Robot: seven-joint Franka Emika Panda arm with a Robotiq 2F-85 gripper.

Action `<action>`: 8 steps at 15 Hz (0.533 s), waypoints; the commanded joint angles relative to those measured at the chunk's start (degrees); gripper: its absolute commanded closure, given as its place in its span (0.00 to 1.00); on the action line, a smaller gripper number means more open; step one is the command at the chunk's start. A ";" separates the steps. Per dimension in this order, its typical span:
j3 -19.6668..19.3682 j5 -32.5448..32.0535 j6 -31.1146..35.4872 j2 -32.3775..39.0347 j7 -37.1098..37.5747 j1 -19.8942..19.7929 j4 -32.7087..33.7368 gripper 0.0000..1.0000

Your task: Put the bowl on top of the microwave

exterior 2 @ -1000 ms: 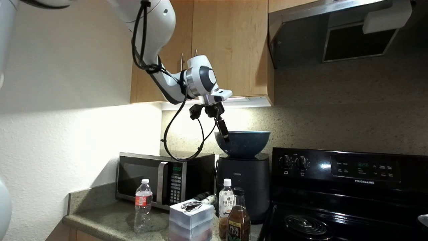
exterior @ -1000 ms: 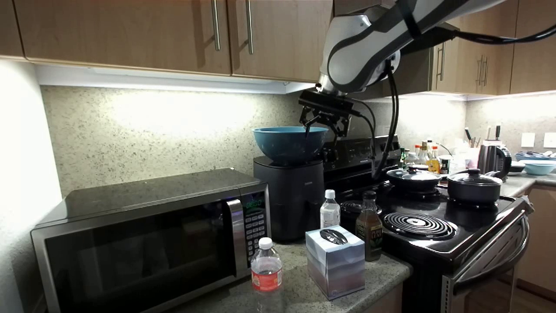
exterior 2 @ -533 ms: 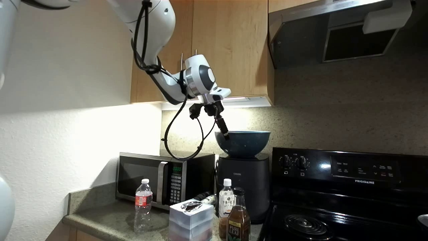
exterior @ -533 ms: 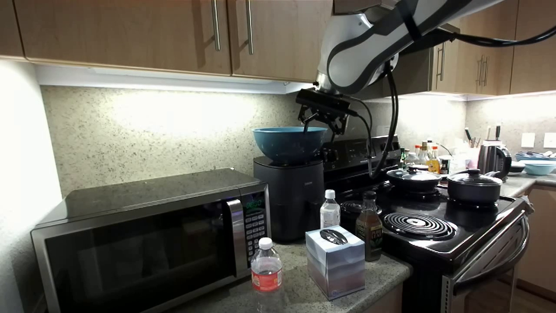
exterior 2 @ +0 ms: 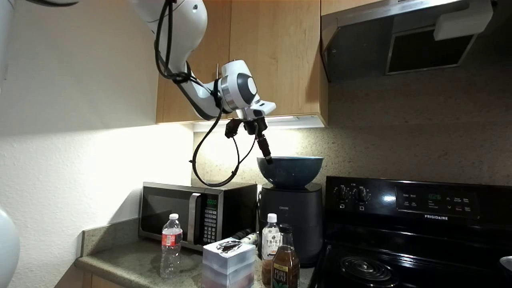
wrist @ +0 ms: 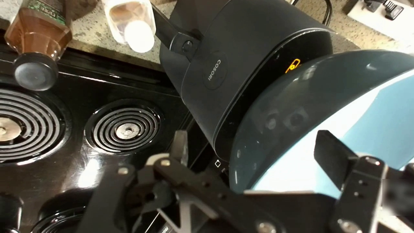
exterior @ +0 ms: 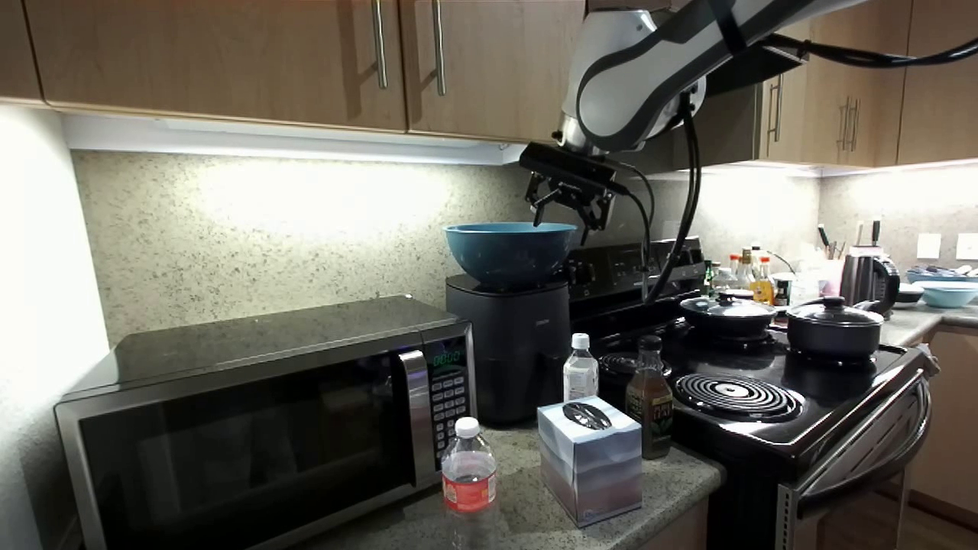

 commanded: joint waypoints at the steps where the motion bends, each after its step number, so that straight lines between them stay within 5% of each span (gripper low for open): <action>1: -1.15 -1.97 -0.91 1.01 4.87 -0.07 -0.35 0.00; 5: -2.50 -5.88 -0.27 4.13 8.57 0.29 1.24 0.00; 6: -2.70 -6.43 -0.35 4.59 9.05 0.40 1.54 0.06; 7: -2.87 -6.84 -0.44 5.22 9.36 0.57 1.87 0.27; 8: -3.05 -6.75 -0.69 5.76 9.19 0.70 2.18 0.30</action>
